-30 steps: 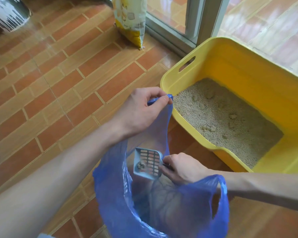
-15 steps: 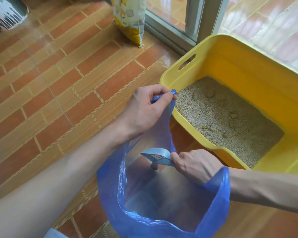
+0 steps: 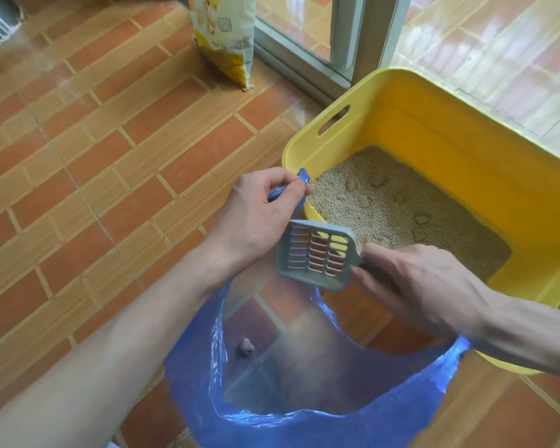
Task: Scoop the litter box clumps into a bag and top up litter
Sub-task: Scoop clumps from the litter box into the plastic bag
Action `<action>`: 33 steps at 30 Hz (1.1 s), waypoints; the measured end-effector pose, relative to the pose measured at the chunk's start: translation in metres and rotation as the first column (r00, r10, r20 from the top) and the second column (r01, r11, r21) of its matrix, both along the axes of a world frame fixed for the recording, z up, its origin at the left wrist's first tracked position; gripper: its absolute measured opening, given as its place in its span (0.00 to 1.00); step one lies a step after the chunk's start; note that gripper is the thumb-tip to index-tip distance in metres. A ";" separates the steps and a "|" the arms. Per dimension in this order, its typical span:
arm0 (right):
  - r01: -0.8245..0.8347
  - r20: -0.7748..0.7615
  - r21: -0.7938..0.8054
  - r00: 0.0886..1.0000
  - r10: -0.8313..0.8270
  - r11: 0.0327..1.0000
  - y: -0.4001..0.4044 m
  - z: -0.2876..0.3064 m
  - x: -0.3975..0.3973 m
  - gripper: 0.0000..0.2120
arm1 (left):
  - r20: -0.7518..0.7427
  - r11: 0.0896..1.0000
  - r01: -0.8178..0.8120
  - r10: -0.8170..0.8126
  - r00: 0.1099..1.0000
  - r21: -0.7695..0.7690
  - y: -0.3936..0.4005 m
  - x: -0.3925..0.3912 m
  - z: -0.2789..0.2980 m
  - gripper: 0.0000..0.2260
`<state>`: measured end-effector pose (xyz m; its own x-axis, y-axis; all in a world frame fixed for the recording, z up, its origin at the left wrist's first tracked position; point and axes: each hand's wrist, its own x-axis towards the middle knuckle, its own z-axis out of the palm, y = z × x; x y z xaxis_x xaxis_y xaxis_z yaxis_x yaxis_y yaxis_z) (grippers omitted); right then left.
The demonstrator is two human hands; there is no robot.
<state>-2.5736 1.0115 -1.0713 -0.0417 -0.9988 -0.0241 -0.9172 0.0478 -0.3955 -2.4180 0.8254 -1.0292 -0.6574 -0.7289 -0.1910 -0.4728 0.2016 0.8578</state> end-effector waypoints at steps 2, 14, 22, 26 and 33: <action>0.038 0.024 -0.005 0.999 -0.038 0.999 0.008 0.004 -0.011 0.16 | 0.010 1.000 0.021 -0.021 1.000 -0.001 0.001 -0.003 -0.001 0.10; 0.477 -0.220 0.310 0.877 -0.426 0.822 0.036 -0.043 -0.110 0.15 | -0.092 0.998 -0.010 0.016 0.996 0.069 -0.009 -0.003 -0.006 0.13; 0.491 -0.295 0.383 0.868 -0.401 0.782 0.036 -0.058 -0.107 0.16 | -0.131 0.998 0.013 -0.006 0.991 0.059 -0.008 -0.006 -0.004 0.13; 0.466 -0.209 0.433 0.885 -0.417 0.771 0.029 -0.057 -0.102 0.17 | -0.118 0.998 0.017 -0.011 0.993 0.053 -0.008 -0.005 -0.007 0.13; 0.422 -0.076 0.462 0.895 -0.439 0.780 0.020 -0.066 -0.091 0.16 | -0.091 0.998 0.010 -0.005 0.996 0.060 -0.008 -0.005 -0.008 0.12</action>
<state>-2.6649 1.0315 -1.1370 -0.4555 -0.7501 -0.4794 -0.7441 0.6164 -0.2576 -2.4235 0.8172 -1.0373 -0.6795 -0.7129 -0.1733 -0.3906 0.1515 0.9080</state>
